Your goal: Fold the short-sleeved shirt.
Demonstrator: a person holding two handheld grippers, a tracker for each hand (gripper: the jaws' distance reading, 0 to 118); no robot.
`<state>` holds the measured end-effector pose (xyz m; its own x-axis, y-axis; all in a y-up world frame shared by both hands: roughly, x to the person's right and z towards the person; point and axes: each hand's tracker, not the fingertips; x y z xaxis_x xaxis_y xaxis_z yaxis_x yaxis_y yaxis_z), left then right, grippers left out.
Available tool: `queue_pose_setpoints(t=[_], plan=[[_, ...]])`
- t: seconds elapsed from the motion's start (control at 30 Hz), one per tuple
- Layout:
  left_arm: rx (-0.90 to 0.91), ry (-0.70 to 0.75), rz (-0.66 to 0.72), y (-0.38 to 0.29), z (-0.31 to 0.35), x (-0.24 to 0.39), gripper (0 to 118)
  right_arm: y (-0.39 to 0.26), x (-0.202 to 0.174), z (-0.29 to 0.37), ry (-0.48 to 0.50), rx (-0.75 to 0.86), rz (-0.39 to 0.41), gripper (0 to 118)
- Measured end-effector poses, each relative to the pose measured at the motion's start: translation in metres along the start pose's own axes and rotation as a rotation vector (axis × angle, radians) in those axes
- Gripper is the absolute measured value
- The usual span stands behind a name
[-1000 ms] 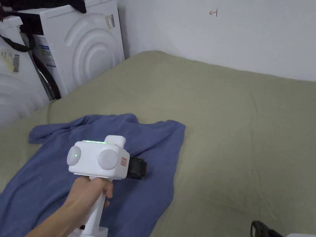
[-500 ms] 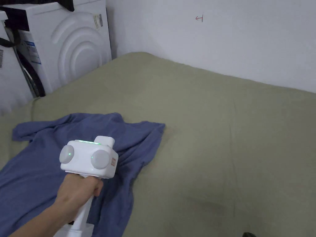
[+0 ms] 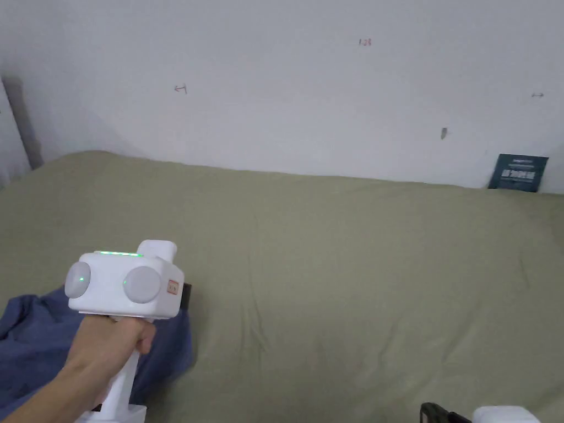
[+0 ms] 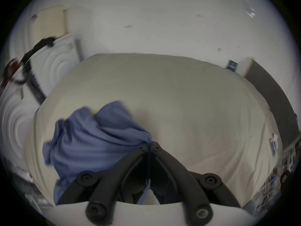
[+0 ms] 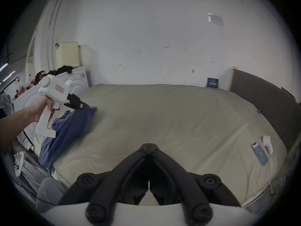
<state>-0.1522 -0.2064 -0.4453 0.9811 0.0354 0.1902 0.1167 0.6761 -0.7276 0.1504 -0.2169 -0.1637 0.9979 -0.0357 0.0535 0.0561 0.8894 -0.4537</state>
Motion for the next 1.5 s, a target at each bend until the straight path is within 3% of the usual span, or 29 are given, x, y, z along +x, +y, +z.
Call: queue_pose_setpoints(t=[0.37,0.47,0.63,0.67,0.7,0.73,0.77,0.83,0.9,1.03,1.2,1.27,1.3,1.37,1.4,1.5], plan=[[0.015,-0.499,-0.241,0.034,-0.023,0.269,0,-0.009,0.084,0.026,-0.200,-0.011,-0.063,2],[-0.058,-0.548,-0.260,0.014,-0.047,0.310,0,-0.013,0.097,0.025,-0.231,-0.021,-0.090,2],[-0.184,-0.447,-0.292,-0.030,-0.102,0.331,4,-0.018,0.109,0.020,-0.254,-0.038,-0.108,2],[-0.179,-0.452,-0.291,-0.034,-0.107,0.329,18,-0.020,0.110,0.018,-0.254,-0.041,-0.110,2],[-0.174,-0.445,-0.292,-0.036,-0.107,0.324,55,-0.019,0.110,0.017,-0.254,-0.045,-0.112,2],[-0.143,-0.428,-0.267,-0.039,-0.101,0.317,107,-0.020,0.110,0.016,-0.253,-0.046,-0.115,2],[-0.126,-0.443,-0.262,-0.040,-0.095,0.309,107,-0.019,0.110,0.016,-0.251,-0.046,-0.122,2],[-0.046,-0.410,-0.227,-0.038,-0.076,0.286,118,-0.017,0.109,0.016,-0.243,-0.038,-0.128,2],[0.026,-0.363,-0.247,-0.030,-0.049,0.260,118,-0.012,0.104,0.019,-0.245,-0.018,-0.125,2],[0.164,-0.317,-0.152,-0.037,0.042,0.181,118,0.002,0.090,0.032,-0.206,0.055,-0.132,2],[0.382,-0.154,-0.040,-0.077,0.157,0.090,115,0.016,0.060,0.060,-0.174,0.140,-0.066,2],[0.485,-0.045,-0.044,-0.102,0.193,0.062,99,0.019,0.050,0.071,-0.154,0.159,-0.061,2],[0.520,-0.003,-0.050,-0.109,0.211,0.057,81,0.019,0.045,0.076,-0.152,0.172,-0.055,2],[0.564,0.064,-0.044,-0.130,0.235,0.040,19,0.017,0.035,0.085,-0.159,0.198,-0.033,2],[0.574,0.079,-0.017,-0.139,0.243,0.033,0,0.017,0.031,0.088,-0.158,0.200,-0.026,2],[0.574,0.076,0.064,-0.162,0.265,0.012,0,0.013,0.021,0.097,-0.146,0.211,-0.021,2]])
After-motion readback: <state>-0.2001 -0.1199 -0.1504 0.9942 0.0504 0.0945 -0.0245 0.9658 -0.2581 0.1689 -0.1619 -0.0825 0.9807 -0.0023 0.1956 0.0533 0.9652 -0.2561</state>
